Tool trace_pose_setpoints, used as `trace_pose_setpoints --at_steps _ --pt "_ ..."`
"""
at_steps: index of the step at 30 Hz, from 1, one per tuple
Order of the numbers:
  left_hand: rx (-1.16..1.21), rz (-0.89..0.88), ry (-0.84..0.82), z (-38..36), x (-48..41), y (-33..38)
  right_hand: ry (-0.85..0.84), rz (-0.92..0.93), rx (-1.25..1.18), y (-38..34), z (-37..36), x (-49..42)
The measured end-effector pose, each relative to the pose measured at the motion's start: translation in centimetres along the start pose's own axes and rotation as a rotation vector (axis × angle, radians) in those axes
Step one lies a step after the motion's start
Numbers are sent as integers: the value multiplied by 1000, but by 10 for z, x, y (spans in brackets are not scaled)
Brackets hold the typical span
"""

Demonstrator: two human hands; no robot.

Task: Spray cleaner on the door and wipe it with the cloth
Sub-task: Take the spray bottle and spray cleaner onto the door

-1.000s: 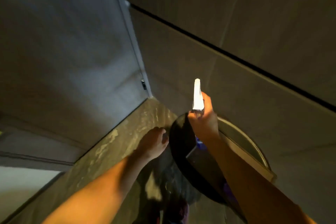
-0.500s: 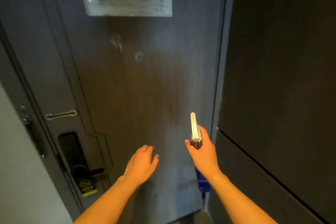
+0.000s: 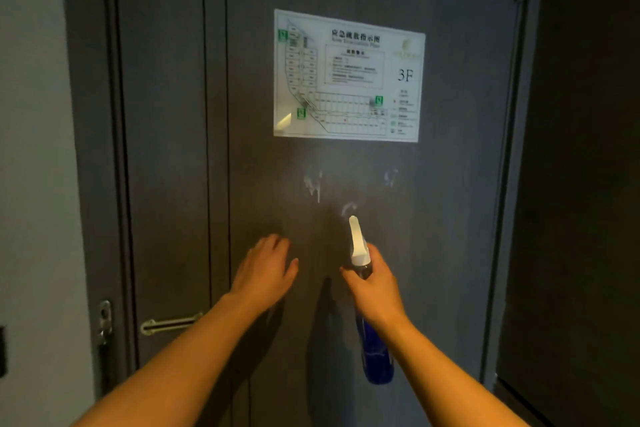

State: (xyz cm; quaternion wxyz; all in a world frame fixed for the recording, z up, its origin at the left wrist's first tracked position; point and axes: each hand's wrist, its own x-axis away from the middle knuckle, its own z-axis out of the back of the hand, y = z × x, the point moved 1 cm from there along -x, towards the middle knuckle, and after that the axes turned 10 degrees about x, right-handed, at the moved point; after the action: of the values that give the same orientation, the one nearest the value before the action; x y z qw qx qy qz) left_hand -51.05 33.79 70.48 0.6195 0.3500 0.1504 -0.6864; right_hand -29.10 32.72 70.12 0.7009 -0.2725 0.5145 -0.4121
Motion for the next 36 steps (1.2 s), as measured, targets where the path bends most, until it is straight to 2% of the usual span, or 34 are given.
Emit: trace_pose_setpoints --at_steps 3,9,18,30,36 --pt "-50 -71 127 13 -39 -17 -22 27 19 -18 -22 -28" --pt "-46 -71 247 19 -85 -37 -43 34 11 -39 -52 -62" --pt "-178 -83 244 -7 -96 -55 -56 54 43 -41 -61 -78" --pt "-283 -70 289 -20 -102 -57 -74 37 -49 -38 -51 -96" --pt "-312 -93 314 -23 -104 -62 92 -52 -134 -16 -24 -98"
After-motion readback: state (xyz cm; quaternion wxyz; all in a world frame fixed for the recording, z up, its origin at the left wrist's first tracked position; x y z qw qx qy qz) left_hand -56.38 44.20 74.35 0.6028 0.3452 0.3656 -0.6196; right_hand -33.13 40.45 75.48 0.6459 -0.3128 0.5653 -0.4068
